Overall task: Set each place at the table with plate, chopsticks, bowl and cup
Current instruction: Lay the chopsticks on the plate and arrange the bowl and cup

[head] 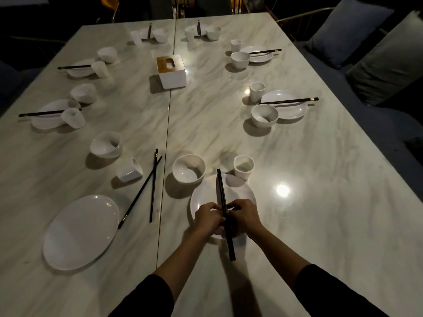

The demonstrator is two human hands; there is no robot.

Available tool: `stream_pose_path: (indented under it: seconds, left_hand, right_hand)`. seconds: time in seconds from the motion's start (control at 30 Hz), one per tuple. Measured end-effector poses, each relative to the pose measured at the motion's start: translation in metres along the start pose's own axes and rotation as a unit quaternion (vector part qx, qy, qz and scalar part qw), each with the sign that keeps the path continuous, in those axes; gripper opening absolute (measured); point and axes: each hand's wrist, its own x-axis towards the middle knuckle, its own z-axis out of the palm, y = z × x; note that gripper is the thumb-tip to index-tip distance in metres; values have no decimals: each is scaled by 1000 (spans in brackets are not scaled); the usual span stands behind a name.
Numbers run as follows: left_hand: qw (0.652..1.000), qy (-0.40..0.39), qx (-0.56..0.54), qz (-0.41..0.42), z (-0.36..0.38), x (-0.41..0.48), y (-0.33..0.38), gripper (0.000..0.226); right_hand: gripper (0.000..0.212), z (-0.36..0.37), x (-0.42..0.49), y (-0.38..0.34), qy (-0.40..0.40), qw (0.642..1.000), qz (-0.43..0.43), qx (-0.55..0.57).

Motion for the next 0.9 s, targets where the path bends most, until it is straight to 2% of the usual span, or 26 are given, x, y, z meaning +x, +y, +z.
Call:
stream_pose_path:
  seconds: [0.73, 0.83, 0.9]
  left_hand:
    - [1000, 11, -6, -22, 3, 4, -6, 23]
    - [998, 53, -31, -25, -7, 7, -6, 26]
    - [991, 117, -61, -4, -20, 12, -4, 22]
  right_hand:
    - [23, -2, -9, -1, -5, 1000, 20, 12]
    - [7, -11, -7, -4, 32, 996, 45, 70]
    - [6, -24, 2, -7, 120, 988, 47, 86]
